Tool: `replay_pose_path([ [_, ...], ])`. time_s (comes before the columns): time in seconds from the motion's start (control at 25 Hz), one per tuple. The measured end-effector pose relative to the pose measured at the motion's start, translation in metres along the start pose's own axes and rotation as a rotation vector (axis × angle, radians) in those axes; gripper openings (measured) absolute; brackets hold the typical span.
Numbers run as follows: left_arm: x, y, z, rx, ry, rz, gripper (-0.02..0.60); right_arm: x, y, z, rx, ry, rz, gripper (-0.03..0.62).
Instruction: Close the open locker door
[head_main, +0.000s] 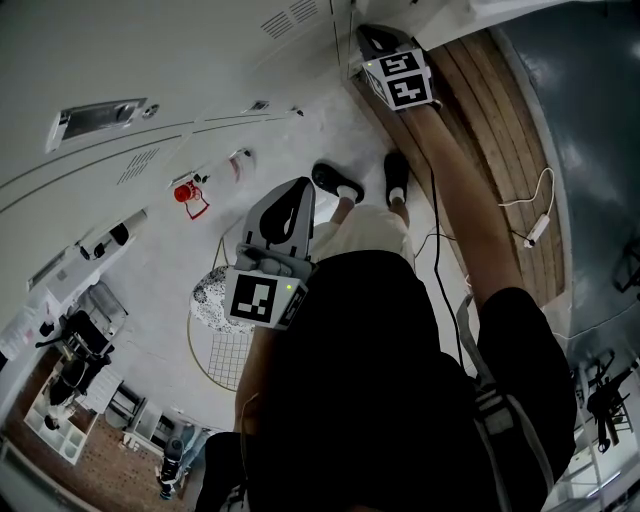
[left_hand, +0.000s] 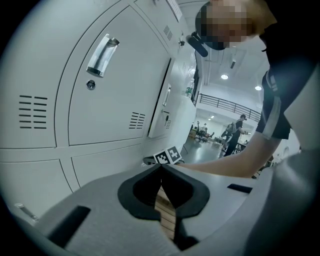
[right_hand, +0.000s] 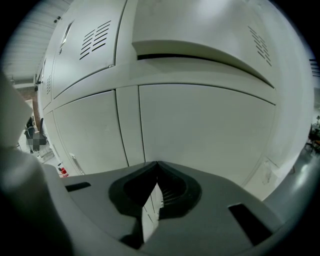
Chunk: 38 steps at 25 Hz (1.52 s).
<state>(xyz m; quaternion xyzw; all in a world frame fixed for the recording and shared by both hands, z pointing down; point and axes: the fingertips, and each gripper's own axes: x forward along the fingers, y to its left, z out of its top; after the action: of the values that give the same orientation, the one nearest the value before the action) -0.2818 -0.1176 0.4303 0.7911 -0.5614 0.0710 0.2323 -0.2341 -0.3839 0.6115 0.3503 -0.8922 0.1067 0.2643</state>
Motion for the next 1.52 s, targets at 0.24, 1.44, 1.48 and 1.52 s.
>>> replay_pose_path([
  [0.24, 0.002, -0.011, 0.007, 0.012, -0.026, 0.007, 0.017, -0.012, 0.004, 0.004, -0.009, -0.007, 0.024, 0.006],
  [1.44, 0.067, -0.156, 0.051, 0.027, -0.214, 0.023, 0.017, -0.275, -0.005, 0.055, -0.048, -0.254, 0.234, 0.005],
  [1.48, 0.069, -0.158, 0.052, 0.031, -0.220, 0.027, 0.017, -0.284, -0.006, 0.057, -0.046, -0.265, 0.236, 0.005],
  [1.52, 0.070, -0.160, 0.053, 0.034, -0.226, 0.029, 0.017, -0.293, -0.008, 0.059, -0.044, -0.275, 0.235, 0.005],
])
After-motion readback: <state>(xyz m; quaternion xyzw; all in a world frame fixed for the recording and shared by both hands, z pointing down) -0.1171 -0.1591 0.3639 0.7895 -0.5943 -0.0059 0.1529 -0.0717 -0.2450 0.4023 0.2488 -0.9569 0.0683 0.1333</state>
